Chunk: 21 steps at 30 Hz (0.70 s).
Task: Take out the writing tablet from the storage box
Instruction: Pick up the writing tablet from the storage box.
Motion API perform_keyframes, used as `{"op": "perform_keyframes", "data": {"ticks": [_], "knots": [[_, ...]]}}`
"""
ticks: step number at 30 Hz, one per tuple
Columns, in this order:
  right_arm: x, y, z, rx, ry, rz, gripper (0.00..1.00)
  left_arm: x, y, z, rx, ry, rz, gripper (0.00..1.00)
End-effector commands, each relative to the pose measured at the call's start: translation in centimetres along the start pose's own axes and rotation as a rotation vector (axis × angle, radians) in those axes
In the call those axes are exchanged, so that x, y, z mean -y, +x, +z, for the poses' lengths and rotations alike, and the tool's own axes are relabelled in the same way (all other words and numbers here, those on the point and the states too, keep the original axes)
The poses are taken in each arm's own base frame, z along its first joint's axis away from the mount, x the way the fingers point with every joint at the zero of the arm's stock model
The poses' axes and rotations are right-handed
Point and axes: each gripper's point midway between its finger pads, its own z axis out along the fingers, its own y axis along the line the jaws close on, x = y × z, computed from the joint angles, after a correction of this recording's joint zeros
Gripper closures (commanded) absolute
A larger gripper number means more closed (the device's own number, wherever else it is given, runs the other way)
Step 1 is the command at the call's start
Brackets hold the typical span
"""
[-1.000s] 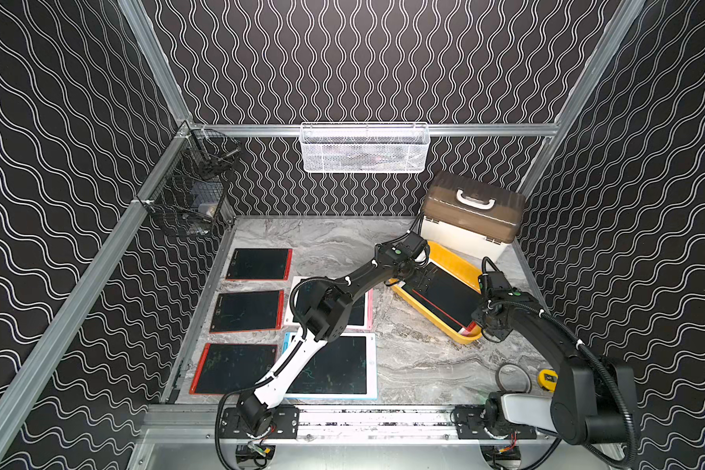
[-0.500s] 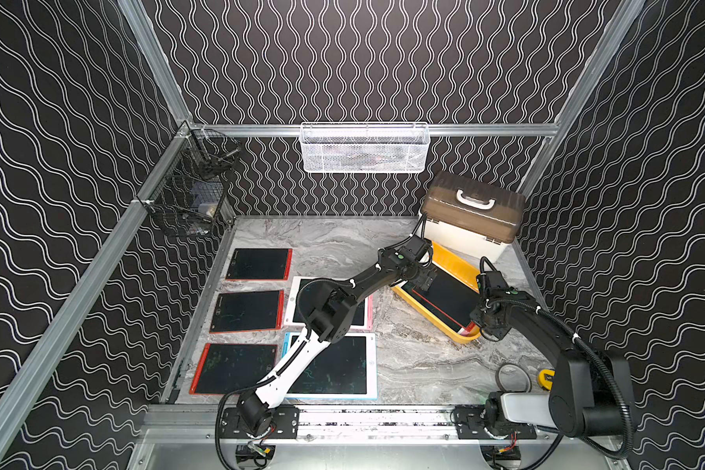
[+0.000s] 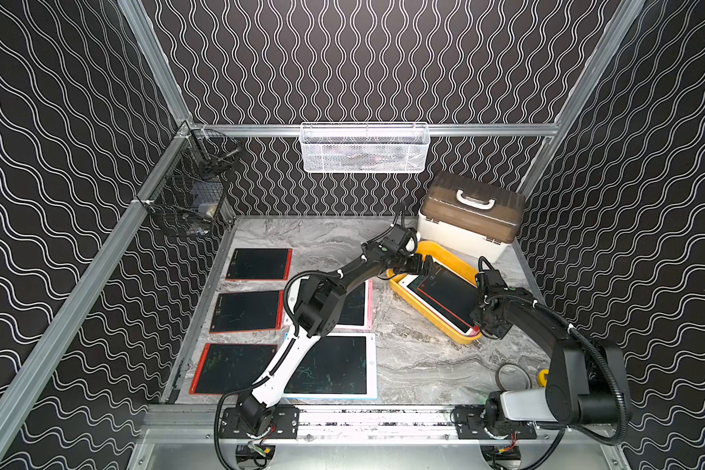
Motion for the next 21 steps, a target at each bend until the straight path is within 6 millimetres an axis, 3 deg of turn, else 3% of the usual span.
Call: {"op": "perform_keyframes", "data": {"ticks": [1,9,13,18,21], "knots": [[-0.8,0.0,0.1,-0.003,-0.032,-0.016,0.89,7.4,3.9,-1.4,-0.277,0.377,-0.268,0.01],[-1.2,-0.6,-0.2,0.014,-0.044,-0.008,0.88,7.7,3.9,-1.7,-0.268,0.445,-0.363,0.01],[-1.3,-0.6,-0.2,0.013,-0.045,-0.007,0.88,7.6,3.6,-2.1,-0.253,0.382,-0.3,0.01],[-1.3,-0.8,-0.2,0.018,-0.044,-0.004,0.88,5.7,2.2,-3.8,-0.202,0.224,-0.201,0.01],[-1.3,-1.0,-0.3,0.026,-0.044,0.001,0.88,4.6,1.8,-4.7,-0.187,0.164,-0.175,0.06]]}}
